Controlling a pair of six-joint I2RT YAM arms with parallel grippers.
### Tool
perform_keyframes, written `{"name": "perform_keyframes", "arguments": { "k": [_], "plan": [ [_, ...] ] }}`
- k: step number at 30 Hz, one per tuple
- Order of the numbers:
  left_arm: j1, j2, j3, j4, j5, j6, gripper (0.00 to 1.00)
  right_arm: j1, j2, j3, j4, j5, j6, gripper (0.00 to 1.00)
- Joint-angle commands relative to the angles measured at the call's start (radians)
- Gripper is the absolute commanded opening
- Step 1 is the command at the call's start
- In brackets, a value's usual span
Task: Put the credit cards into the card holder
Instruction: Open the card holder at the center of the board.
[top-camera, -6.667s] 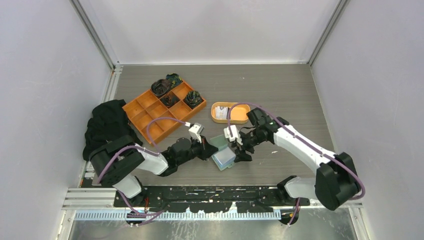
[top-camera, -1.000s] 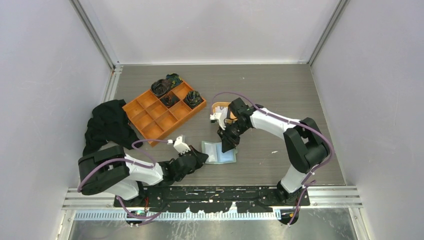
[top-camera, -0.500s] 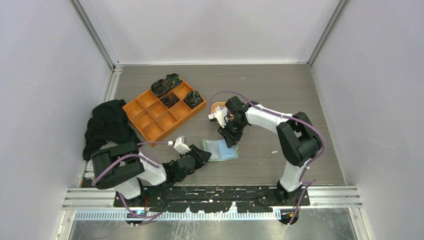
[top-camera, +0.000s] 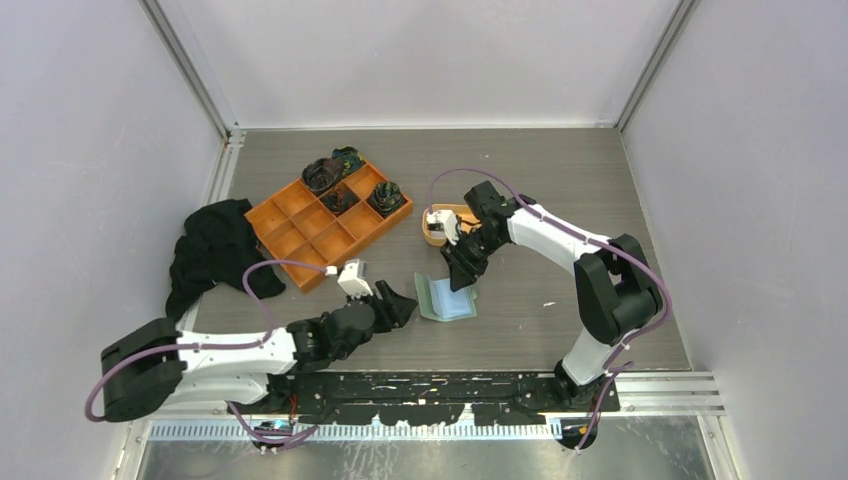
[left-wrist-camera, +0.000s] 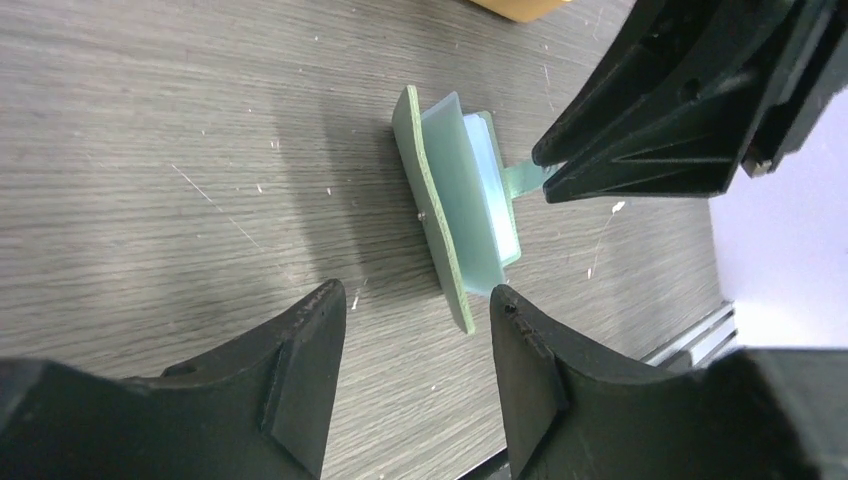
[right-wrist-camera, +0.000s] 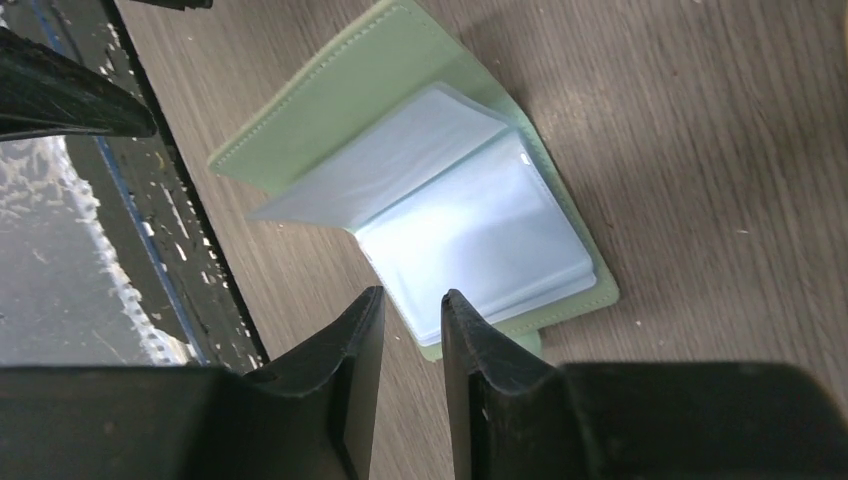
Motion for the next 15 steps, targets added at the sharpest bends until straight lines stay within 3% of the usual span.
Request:
{"name": "perform_keyframes", "arguments": {
  "k": [1,9,11,15],
  "plan": [
    [0.008,-0.135,0.032,-0.153,0.051,0.169,0.55,0.003,-0.028,0.021,0.015,-0.079,0.028,0.34],
    [0.010,-0.335,0.016,-0.062,0.202,0.319,0.56,0.039,0.041,-0.018,0.185,-0.074,0.248,0.28],
    [0.011,-0.327,0.013,-0.008,0.247,0.335,0.55,0.083,0.054,-0.040,0.289,-0.064,0.364,0.25],
    [0.011,-0.258,0.053,0.032,0.346,0.363,0.53,0.162,0.120,0.022,0.315,-0.005,0.472,0.22]
  ]
}}
